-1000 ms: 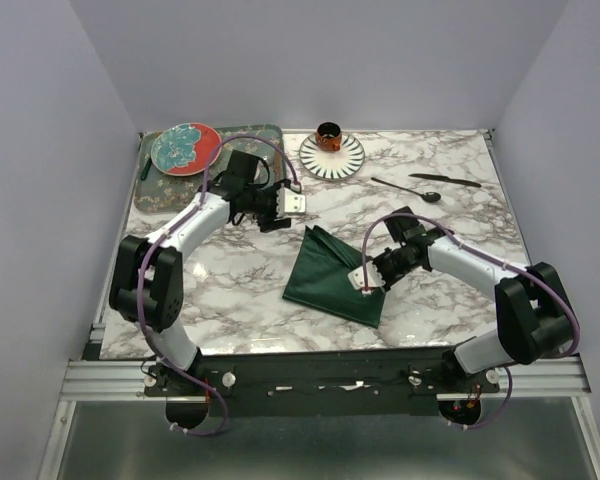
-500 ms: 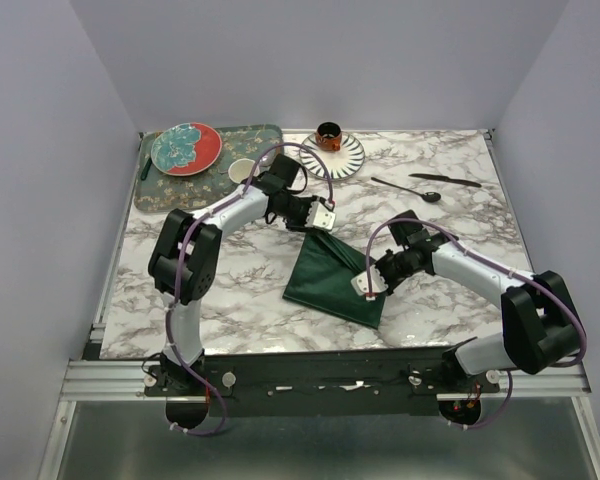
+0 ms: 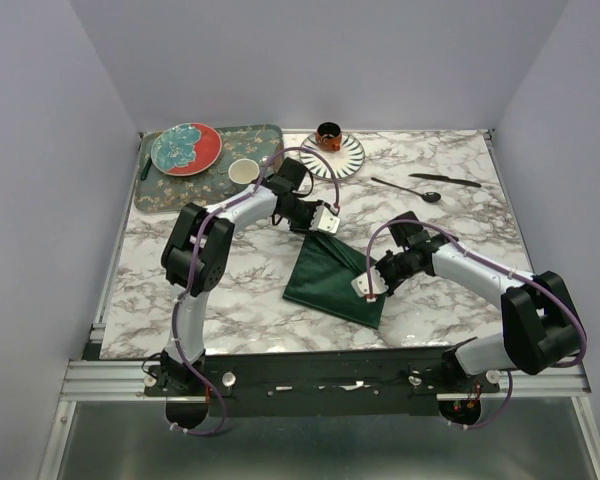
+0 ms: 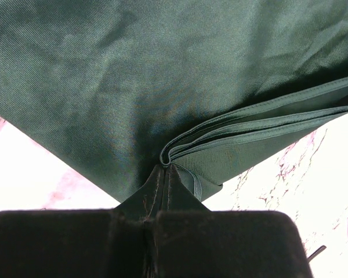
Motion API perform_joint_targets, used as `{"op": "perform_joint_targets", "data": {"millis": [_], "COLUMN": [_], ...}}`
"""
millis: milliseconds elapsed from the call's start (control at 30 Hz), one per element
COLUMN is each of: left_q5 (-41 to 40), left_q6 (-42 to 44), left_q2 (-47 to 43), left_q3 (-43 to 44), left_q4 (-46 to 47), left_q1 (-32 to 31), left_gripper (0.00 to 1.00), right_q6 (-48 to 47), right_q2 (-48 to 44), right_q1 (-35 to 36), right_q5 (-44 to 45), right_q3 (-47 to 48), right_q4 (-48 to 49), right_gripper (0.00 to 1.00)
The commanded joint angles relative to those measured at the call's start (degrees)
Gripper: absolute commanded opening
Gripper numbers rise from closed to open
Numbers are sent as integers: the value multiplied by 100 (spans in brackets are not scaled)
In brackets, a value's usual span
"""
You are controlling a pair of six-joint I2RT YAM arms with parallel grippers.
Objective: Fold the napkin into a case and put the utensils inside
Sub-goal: Fold the lower triangle-folded napkin at the center of the board.
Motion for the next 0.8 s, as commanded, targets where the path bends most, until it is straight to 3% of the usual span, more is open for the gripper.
{"op": "perform_joint_targets", "data": {"millis": [0,433,533,667,767], "left_q5": [-127,-224,-233,-233,-206], "left_q6": [107,212,177,282,353], "left_q2": [182,490,534,411,236], "left_q3": [269,480,541,507,366], "left_q4": [-90,-239,-327,-599,-757], "left_q1": [-74,-126,-126,-126,-126], "left_gripper": [48,46,38,19,13], "right_q6": [-30,-39,-30,189,277], "right_q2": [-132,-149,-141,-158,-237], "right_q1": [25,17,8,8,-18], "right_q5": [-119,-128,-111,-119,-128], "right_q3": [-118,-145,-145,-57,-22], "right_q4": [49,93,102,76,23], "right_gripper": [1,1,1,1,1]}}
